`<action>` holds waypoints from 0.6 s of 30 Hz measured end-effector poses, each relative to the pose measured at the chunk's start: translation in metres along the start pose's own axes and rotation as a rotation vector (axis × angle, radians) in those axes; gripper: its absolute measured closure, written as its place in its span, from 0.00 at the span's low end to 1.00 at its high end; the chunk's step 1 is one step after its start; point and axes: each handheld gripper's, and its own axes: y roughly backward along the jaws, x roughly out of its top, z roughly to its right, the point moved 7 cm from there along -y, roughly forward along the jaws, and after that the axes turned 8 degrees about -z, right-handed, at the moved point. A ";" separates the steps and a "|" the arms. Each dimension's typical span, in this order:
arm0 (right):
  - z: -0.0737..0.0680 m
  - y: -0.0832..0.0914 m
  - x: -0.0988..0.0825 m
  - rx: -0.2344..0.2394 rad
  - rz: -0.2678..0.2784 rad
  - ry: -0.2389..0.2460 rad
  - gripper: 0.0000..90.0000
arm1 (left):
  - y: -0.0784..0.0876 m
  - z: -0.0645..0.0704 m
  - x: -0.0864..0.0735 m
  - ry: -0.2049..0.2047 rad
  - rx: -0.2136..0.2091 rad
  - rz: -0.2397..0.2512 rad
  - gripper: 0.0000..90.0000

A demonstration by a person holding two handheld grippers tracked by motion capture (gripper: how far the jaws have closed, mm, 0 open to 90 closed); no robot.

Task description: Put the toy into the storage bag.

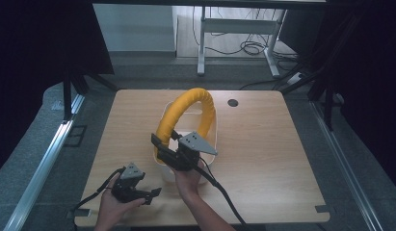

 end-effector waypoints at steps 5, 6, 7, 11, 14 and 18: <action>0.000 0.001 0.001 0.002 0.000 0.001 0.46 | -0.001 0.000 0.000 -0.001 0.000 -0.002 0.17; 0.001 0.002 0.001 0.001 0.003 0.002 0.46 | -0.001 0.000 0.000 -0.002 0.001 -0.003 0.17; 0.001 0.002 0.001 0.003 0.004 0.000 0.45 | -0.001 0.000 0.000 -0.002 0.001 -0.003 0.17; 0.003 0.006 0.004 0.001 0.019 -0.003 0.40 | -0.001 -0.001 0.000 0.000 0.002 -0.002 0.17; 0.004 0.009 0.005 0.012 0.019 -0.008 0.35 | -0.001 -0.001 0.000 0.002 0.004 -0.001 0.17; 0.006 0.012 0.005 0.014 0.016 -0.003 0.32 | -0.001 -0.001 0.000 0.002 0.006 -0.005 0.17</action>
